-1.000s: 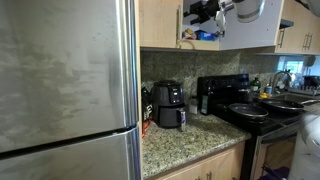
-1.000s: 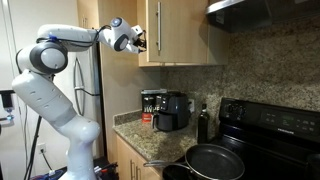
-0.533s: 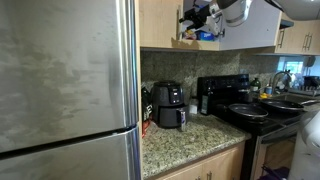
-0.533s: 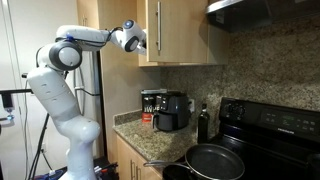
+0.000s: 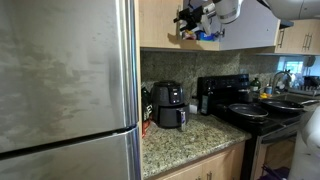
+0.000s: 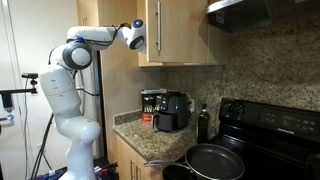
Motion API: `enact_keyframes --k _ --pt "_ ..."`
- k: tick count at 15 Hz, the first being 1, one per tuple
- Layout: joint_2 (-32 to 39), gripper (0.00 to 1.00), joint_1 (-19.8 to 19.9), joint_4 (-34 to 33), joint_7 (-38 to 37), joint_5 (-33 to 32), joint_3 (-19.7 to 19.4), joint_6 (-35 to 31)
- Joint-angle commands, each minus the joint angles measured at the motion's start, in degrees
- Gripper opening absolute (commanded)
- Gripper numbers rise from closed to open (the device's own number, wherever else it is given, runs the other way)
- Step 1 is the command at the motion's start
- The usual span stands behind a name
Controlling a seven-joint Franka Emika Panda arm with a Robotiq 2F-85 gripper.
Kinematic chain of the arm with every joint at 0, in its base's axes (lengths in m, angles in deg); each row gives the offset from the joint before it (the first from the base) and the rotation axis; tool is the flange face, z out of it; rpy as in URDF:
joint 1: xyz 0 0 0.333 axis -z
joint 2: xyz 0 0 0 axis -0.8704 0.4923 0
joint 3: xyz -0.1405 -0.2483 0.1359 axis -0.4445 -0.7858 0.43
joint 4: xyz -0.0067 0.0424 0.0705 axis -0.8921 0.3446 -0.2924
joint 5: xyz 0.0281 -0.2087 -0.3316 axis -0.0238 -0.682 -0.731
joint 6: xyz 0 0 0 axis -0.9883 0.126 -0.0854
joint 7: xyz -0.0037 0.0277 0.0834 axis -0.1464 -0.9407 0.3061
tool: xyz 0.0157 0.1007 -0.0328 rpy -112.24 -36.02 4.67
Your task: Open the top left cupboard door
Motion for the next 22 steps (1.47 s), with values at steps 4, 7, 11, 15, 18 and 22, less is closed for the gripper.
enact_keyframes --k 4,7,11,15,18,22 --pt "3.0 1.0 5.2 -1.7 1.7 1.4 4.0 -2.0" --pt "4.6 1.0 5.8 -2.6 2.9 2.3 4.4 -1.7" --pt "5.3 1.0 5.4 -4.5 10.2 9.0 3.8 3.9" --pt "4.7 0.73 6.9 -3.9 18.9 12.8 4.3 7.9" --pt "3.8 0.63 7.6 -2.6 25.0 15.4 4.9 9.7" --pt "2.8 0.36 8.5 -1.4 32.6 21.3 5.2 9.6"
